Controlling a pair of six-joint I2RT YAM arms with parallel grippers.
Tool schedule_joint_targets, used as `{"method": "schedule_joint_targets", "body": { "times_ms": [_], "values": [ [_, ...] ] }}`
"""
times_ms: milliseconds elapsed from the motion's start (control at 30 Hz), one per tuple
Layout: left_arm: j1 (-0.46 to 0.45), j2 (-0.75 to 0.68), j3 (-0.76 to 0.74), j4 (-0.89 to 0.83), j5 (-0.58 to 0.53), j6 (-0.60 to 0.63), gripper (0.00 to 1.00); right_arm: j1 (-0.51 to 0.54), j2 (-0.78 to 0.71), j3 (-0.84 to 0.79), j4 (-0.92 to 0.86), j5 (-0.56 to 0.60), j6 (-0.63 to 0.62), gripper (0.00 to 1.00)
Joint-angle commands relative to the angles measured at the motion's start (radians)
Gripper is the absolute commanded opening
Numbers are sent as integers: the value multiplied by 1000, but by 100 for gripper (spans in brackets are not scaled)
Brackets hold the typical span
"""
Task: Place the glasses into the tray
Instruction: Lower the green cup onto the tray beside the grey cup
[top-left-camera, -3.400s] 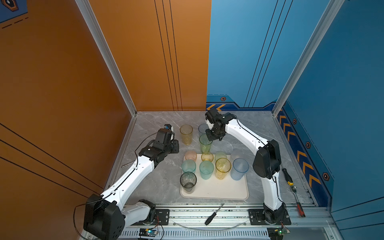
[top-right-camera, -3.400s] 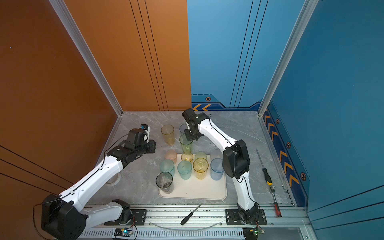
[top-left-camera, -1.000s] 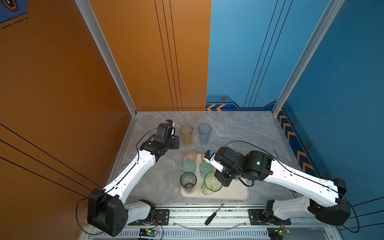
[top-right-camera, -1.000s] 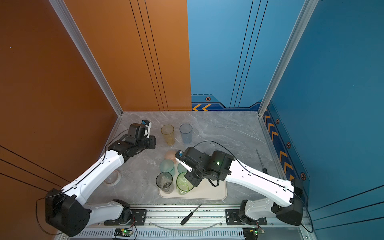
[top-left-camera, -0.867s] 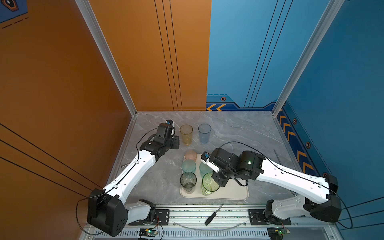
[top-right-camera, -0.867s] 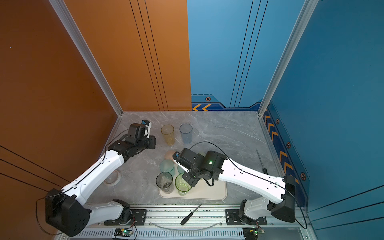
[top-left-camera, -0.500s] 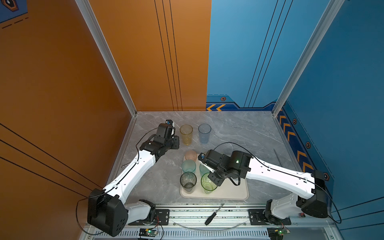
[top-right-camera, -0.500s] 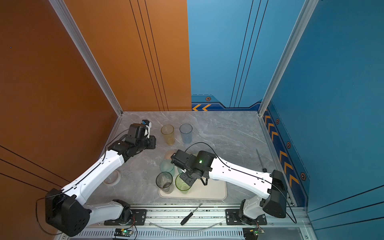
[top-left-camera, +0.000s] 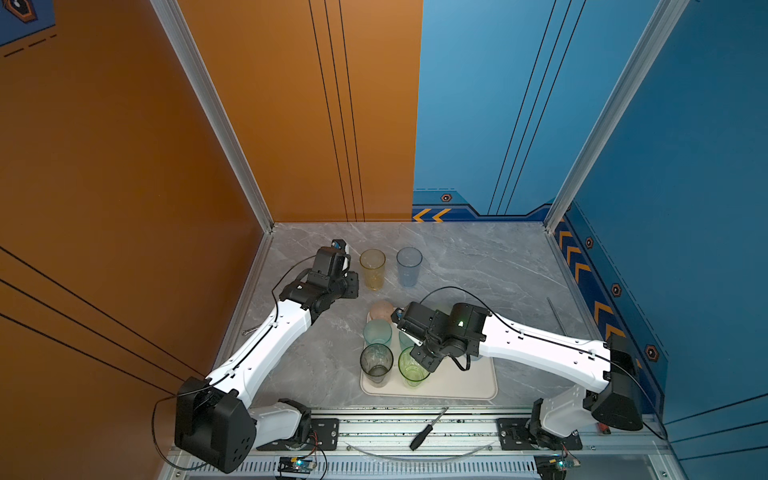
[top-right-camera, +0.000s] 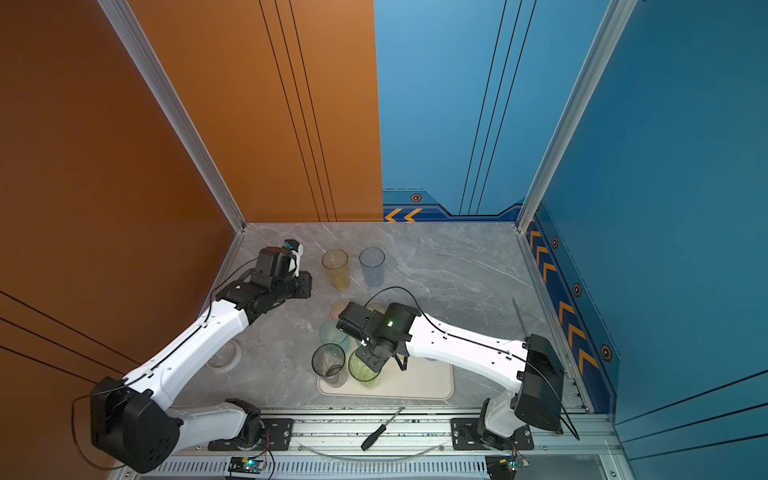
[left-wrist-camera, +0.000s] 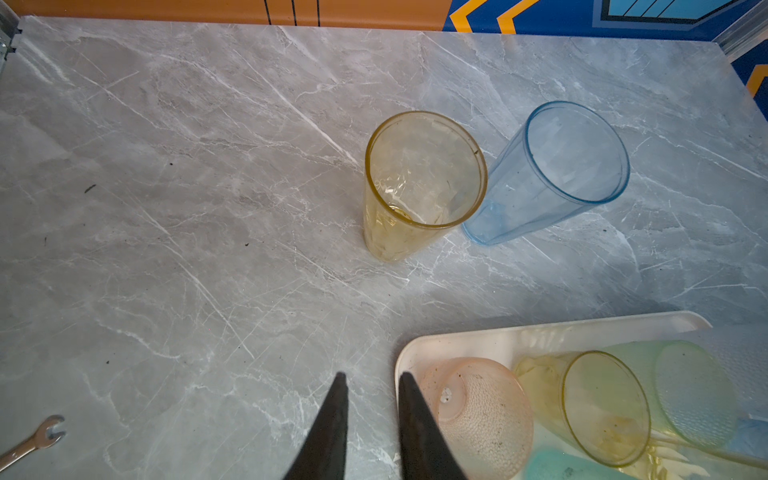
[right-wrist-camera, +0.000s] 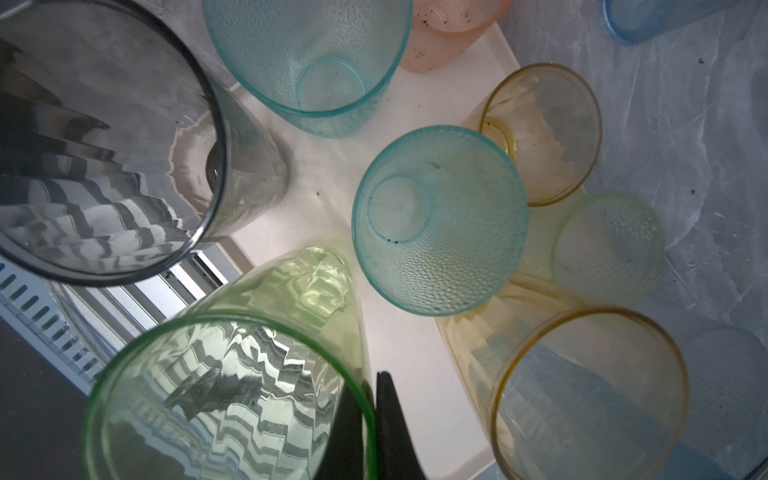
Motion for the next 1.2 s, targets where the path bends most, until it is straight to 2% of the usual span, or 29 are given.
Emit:
{"method": "schedule_joint_targets", "body": {
  "times_ms": [0, 1167],
  "values": [
    [7, 5, 4, -20, -16, 17, 24, -13, 9, -16, 31, -17, 24, 0],
    [11, 20, 10, -35, -11, 23, 24, -39, 40, -62, 84, -77, 28, 2]
  ]
}}
